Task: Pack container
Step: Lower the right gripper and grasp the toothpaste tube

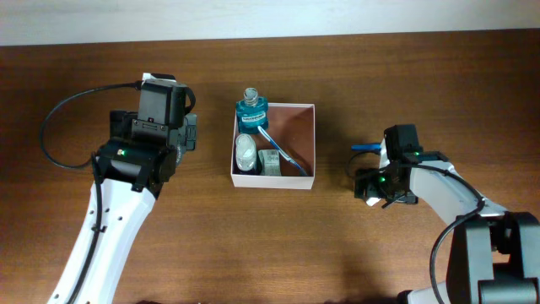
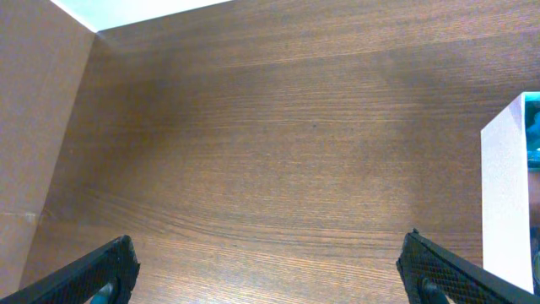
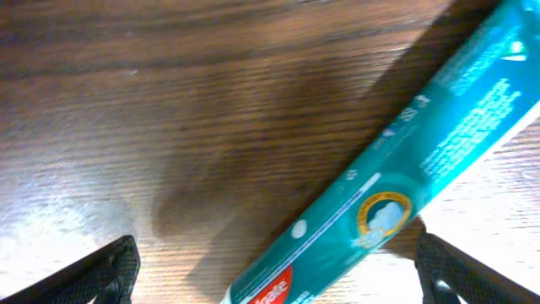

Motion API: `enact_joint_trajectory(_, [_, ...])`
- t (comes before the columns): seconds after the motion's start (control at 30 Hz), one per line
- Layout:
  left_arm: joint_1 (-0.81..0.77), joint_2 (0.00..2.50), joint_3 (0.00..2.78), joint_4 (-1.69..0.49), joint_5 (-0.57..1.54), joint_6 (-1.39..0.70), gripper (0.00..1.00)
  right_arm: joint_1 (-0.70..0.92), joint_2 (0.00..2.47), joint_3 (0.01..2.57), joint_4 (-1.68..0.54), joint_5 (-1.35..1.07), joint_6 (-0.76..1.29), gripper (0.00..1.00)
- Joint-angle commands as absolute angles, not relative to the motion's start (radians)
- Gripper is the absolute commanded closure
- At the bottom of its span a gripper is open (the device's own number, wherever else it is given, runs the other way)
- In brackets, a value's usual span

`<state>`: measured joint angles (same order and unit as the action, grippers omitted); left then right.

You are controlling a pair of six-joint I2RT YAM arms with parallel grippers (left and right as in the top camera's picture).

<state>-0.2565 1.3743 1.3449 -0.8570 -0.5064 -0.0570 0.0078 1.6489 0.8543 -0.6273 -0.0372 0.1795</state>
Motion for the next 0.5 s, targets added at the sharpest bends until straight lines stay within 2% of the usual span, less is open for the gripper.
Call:
enact_joint_trajectory(0.0, [-0.254, 1.372, 1.359, -0.857, -0.52, -0.059, 0.01, 0.005, 1.687, 0.843, -0.619, 0.031, 0.219, 0.07])
enact_joint_trajectory(0.1, [-0.254, 1.372, 1.359, -0.857, -0.52, -0.059, 0.01, 0.005, 1.704, 0.842, -0.611, 0.056, 0.219, 0.16])
enact_joint_trajectory(0.2, [-0.254, 1.372, 1.359, -0.857, -0.52, -0.059, 0.01, 0.005, 1.719, 0.842, -0.601, 0.057, 0.219, 0.34])
enact_joint_trajectory(0.4, [-0.254, 1.372, 1.359, -0.857, -0.52, -0.059, 0.01, 0.005, 1.725, 0.842, -0.597, 0.057, 0.219, 0.46])
enact_joint_trajectory(0.47, [-0.254, 1.372, 1.359, -0.857, -0.52, -0.059, 0.01, 0.005, 1.725, 0.842, -0.597, 0.057, 0.219, 0.53])
